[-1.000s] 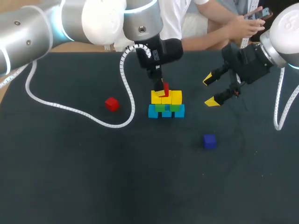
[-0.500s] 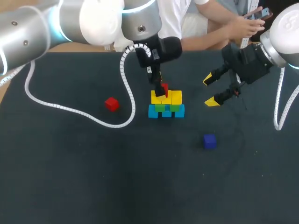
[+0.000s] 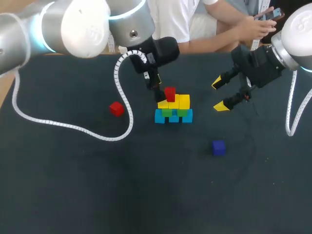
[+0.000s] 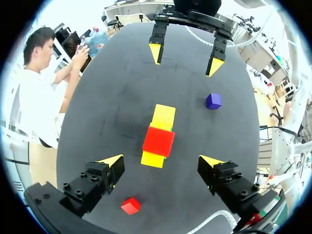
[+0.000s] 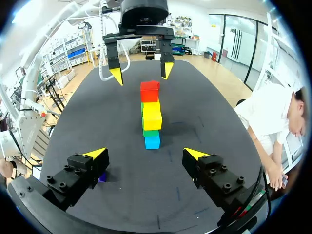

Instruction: Place the blue cubes, place green cubes on the blue cubes, place the yellow cubes on the green cubes, then place the red cubes on the yellow cubes, and place purple cube on the red cubes.

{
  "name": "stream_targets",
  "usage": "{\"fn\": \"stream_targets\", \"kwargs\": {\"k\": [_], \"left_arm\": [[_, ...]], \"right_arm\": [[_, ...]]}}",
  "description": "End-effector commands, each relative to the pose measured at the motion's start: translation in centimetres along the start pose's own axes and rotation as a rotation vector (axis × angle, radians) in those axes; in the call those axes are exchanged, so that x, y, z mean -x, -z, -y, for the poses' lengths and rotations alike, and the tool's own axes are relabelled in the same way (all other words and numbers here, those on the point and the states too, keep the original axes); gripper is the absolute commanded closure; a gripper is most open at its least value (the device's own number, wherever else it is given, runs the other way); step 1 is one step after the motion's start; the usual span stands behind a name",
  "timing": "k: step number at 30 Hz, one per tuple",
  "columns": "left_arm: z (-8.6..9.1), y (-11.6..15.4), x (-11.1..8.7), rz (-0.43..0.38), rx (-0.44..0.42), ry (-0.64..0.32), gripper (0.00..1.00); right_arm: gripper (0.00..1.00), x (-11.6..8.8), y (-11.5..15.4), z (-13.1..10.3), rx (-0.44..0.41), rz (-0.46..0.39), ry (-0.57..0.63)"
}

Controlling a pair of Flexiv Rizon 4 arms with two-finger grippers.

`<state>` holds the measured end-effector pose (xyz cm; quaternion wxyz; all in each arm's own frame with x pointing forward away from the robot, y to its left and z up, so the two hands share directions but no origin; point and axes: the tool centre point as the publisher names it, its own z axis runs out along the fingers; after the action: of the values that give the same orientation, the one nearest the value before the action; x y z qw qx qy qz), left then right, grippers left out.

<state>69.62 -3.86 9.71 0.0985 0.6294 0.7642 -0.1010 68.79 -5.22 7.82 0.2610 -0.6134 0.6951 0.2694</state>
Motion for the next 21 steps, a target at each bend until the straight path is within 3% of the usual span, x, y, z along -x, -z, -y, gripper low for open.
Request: {"fn": "stream_targets", "kwargs": {"k": [1, 10, 21], "left_arm": [[1.4, 1.3, -1.6, 0.067, 0.065, 0.005, 0.0], [2.0, 2.2, -3.2, 0.091, 0.082, 0.041, 0.0], [3.5, 2.4, -5.5, -0.097, -0.001, 0.206, 0.0]], "right_arm": [[0.0, 0.0, 0.0, 0.0, -0.001, 0.002, 0.001], [0.0, 0.0, 0.0, 0.0, -0.001, 0.002, 0.001], [0.0, 0.0, 0.0, 0.0, -0.001, 0.002, 0.001]]}}
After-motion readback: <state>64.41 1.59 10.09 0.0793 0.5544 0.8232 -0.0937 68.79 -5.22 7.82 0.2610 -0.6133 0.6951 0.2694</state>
